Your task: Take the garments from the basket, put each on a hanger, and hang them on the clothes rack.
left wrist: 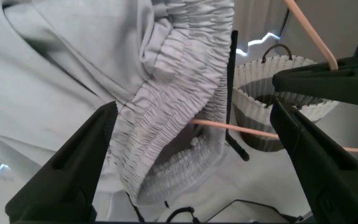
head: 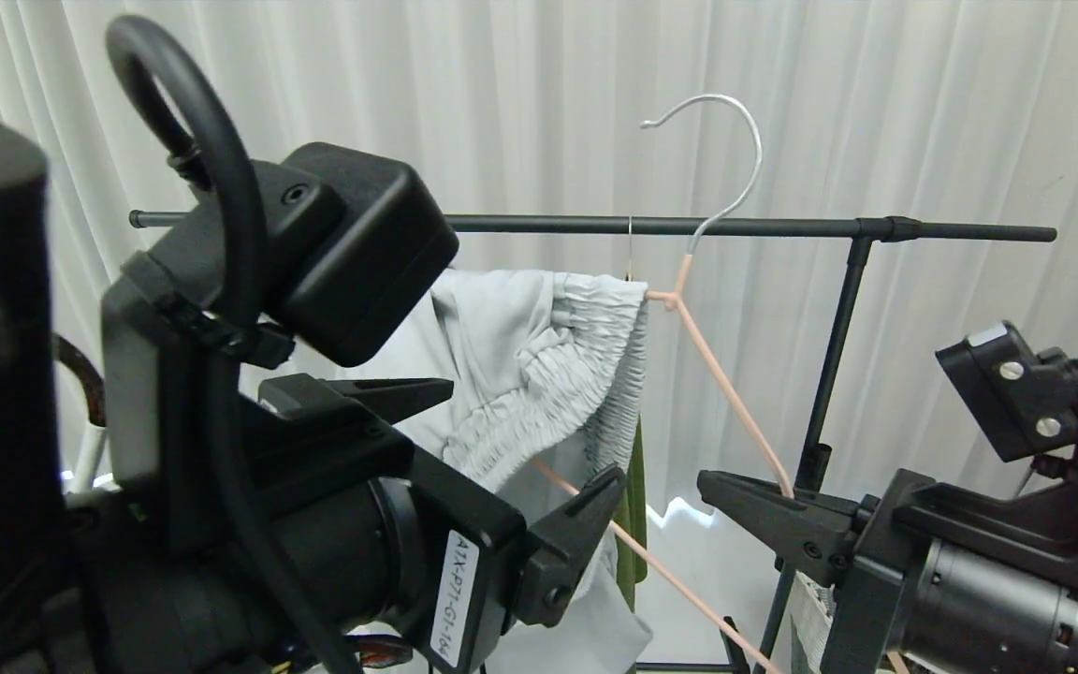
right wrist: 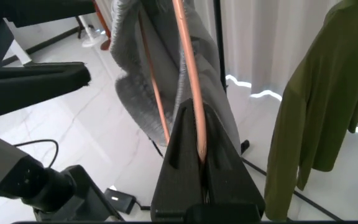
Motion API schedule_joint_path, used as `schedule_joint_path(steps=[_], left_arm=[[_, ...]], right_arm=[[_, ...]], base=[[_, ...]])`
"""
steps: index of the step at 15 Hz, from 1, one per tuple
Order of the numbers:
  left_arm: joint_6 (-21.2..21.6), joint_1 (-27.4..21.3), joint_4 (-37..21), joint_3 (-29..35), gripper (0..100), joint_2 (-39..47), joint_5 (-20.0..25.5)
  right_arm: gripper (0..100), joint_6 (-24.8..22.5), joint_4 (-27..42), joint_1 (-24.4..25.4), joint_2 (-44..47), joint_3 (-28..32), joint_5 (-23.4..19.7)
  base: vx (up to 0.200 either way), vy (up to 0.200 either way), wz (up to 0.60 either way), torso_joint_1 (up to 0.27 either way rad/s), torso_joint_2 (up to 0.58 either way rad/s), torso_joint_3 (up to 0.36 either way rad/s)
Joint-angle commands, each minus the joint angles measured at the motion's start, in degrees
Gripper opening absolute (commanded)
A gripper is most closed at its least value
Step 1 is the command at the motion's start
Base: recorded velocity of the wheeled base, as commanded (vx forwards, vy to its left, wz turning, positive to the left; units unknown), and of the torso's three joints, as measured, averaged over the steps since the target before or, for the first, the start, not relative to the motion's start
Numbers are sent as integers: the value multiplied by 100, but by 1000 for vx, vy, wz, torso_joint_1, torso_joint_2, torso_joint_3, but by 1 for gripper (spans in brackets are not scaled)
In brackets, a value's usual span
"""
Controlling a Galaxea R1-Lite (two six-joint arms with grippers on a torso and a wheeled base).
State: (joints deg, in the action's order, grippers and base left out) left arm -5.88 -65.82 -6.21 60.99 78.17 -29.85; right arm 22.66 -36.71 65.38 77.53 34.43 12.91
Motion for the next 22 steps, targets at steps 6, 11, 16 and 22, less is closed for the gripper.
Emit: schedule_joint_path(steps=[6, 11, 16, 22], left_arm=[[1590, 271, -4, -1212, 100, -1708, 955], [2600, 1080, -4, -1450, 100, -1717, 2651], [2688, 1062, -4, -2047, 100, -1488, 3987], [2671, 939, -4, -2126, 100, -856, 4620]], right_arm=[[0, -333, -12, -8, -590, -929, -394], [0, -728, -144, 581, -950, -1764, -632], [0, -922, -144, 1320, -942, -2107, -632], [0, -1071, -144, 1583, -827, -2177, -711]], base=[[0, 0, 0, 0, 0, 0], [0, 0, 0, 0, 0, 0], [0, 0, 0, 0, 0, 0], [0, 0, 0, 0, 0, 0]])
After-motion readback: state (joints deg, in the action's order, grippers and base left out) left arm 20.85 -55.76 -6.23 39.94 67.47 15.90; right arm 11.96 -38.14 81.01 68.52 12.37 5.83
